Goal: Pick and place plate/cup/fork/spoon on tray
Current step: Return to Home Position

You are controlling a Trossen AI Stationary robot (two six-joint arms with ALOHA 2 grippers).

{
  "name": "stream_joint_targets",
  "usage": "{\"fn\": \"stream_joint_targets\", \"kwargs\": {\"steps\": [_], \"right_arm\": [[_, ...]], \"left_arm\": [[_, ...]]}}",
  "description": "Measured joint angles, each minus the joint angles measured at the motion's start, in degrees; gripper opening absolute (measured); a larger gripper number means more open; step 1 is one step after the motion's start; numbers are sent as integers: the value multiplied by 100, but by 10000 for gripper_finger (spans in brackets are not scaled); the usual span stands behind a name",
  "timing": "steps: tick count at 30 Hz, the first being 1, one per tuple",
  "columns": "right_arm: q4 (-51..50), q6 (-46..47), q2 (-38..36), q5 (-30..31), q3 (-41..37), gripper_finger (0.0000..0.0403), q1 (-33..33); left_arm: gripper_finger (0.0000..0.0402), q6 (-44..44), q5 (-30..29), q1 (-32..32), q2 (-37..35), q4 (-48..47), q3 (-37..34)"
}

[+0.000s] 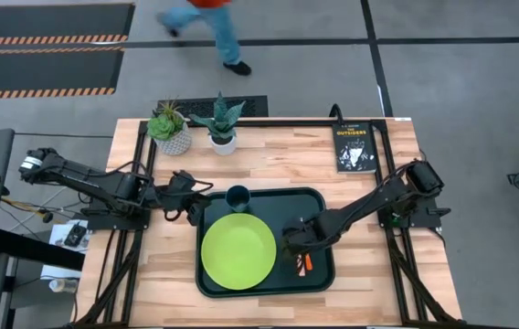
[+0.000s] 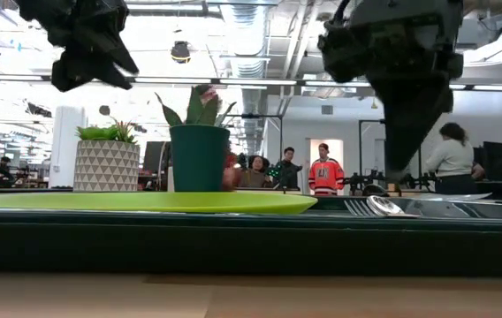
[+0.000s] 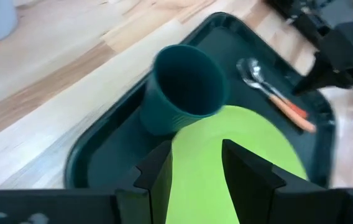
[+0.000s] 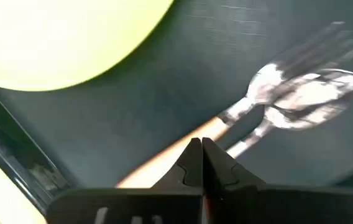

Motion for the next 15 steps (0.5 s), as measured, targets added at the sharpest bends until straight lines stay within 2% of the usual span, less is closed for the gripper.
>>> {"fn": "stream_joint_targets", "kwargs": {"steps": [4, 8, 15], "right_arm": [[-604, -321, -226, 59, 360, 15, -29], [-555, -779, -1009, 554, 460, 19, -159], [-440, -1717, -2886, 2356, 456, 19, -546]], "left_arm": [[125, 185, 253, 74, -283, 43, 316], [125, 678, 172, 92, -738, 28, 790], [125, 1818, -18, 88, -1459, 45, 1686]]}}
